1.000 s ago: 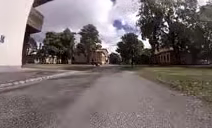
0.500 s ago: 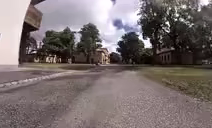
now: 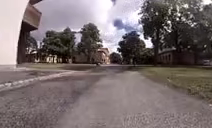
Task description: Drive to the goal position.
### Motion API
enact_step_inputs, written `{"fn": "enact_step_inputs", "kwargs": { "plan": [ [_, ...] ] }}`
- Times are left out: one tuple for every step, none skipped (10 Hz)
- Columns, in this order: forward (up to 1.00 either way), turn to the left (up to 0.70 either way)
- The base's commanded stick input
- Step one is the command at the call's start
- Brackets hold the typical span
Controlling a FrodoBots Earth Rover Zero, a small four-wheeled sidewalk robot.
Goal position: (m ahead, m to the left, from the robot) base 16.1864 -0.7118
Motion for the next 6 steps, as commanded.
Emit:
{"fn": "enact_step_inputs", "kwargs": {
  "plan": [
    [0.70, 0.00],
    [0.70, 0.00],
    [0.70, 0.00],
    [0.70, 0.00],
    [0.70, 0.00],
    [0.70, 0.00]
  ]
}}
